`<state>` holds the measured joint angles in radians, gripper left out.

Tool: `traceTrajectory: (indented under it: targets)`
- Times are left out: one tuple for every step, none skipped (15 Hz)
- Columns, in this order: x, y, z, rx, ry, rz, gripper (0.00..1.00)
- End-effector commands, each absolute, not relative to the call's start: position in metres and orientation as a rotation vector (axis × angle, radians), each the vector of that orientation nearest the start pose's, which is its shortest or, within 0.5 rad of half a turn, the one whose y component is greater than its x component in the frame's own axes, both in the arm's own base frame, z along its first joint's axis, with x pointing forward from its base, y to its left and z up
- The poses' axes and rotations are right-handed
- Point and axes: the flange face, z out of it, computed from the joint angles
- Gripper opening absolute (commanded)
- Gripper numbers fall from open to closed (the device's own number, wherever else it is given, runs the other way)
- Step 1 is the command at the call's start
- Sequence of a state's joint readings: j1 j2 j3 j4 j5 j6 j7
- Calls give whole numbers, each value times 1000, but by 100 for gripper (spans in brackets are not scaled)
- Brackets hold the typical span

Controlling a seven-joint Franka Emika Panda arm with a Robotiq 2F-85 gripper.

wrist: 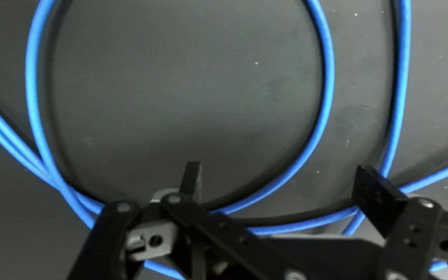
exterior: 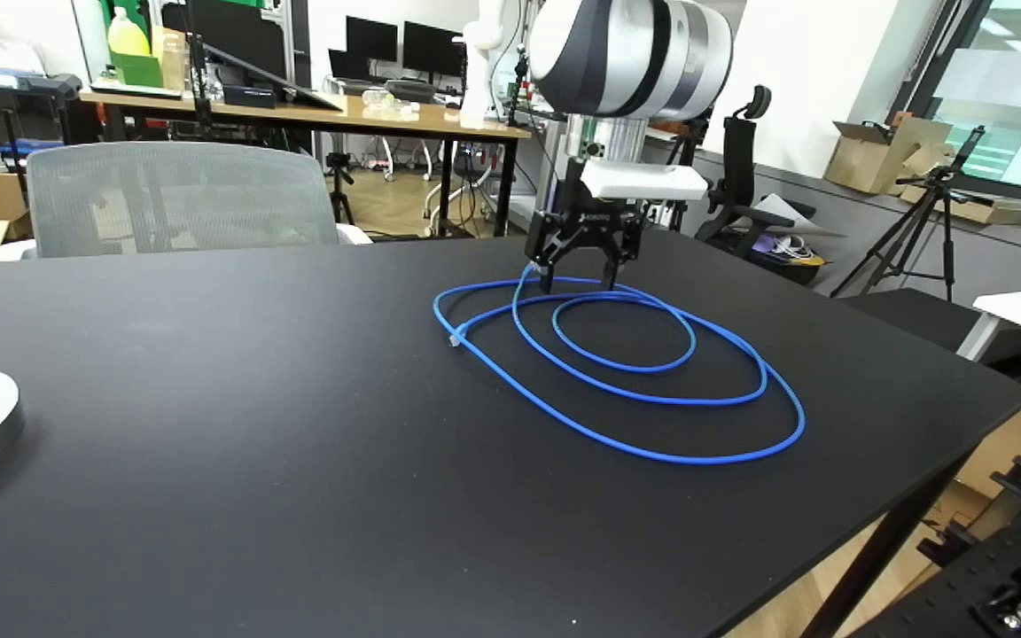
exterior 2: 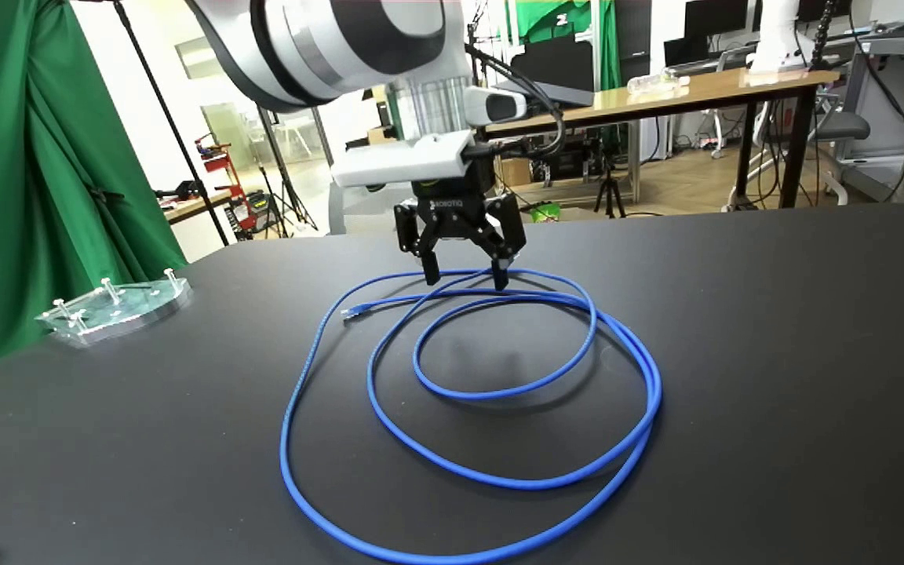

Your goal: Move the cable slightly up, then pick one side and move it to the right

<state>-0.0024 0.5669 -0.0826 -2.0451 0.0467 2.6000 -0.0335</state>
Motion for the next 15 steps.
traceTrajectory:
  targets:
    - [604,-43,162,-3193,174,84,100]
    - [607,-39,163,-3192,162,80,100]
    - [611,-35,165,-3190,151,68,100]
    - [615,-30,166,-3184,144,46,100]
    - [620,-26,166,-3177,144,31,100]
    - [624,-23,166,-3175,142,19,100]
    - [628,-21,165,-3173,141,14,100]
    - [632,-19,162,-3169,142,5,100]
    - [636,-18,160,-3162,144,4,100]
    - [640,-17,156,-3160,147,5,100]
    - [643,-16,153,-3157,146,11,100]
    - [646,-16,148,-3160,147,12,100]
    - [648,-16,145,-3161,147,15,100]
    - [651,-17,140,-3164,149,17,100]
    - [653,-17,136,-3166,152,18,100]
